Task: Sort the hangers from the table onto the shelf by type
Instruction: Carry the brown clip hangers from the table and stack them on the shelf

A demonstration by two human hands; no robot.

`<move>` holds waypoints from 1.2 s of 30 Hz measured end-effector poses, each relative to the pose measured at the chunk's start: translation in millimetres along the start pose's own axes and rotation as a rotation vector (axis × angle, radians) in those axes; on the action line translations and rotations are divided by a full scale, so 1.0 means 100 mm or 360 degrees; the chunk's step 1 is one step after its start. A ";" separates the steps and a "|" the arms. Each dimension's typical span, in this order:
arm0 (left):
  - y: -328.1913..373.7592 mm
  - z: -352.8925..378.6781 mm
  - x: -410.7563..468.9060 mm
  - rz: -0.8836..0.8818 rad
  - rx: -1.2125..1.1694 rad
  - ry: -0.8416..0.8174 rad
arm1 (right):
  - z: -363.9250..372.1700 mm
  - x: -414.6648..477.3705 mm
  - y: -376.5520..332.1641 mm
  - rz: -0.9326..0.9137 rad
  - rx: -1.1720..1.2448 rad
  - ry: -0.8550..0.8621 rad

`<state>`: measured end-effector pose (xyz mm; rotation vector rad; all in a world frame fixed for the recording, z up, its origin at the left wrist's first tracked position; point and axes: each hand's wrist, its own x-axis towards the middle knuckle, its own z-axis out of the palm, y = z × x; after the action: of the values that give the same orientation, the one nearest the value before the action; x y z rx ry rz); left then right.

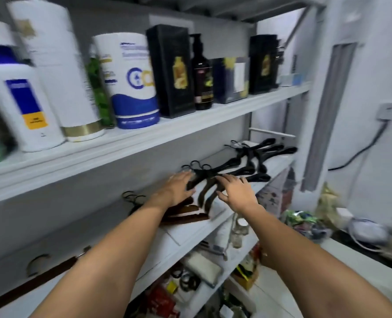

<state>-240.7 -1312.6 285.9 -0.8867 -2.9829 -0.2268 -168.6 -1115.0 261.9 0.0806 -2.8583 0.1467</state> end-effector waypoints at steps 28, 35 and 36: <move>5.50 1.26 1.39 0.1577 -0.0101 -0.0288 | -0.91 -3.43 3.88 0.1635 -0.0442 0.0018; 6.63 1.59 1.30 0.1943 -0.0094 -0.0391 | -1.01 -4.29 4.17 0.2034 -0.0464 -0.0012; 6.77 1.62 1.28 0.1988 -0.0090 -0.0400 | -1.02 -4.38 4.19 0.2086 -0.0467 -0.0004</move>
<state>24.1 -659.5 223.2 -2.6110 -1.9780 -0.1445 250.3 -669.4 199.0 -1.7857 -2.3861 -0.0309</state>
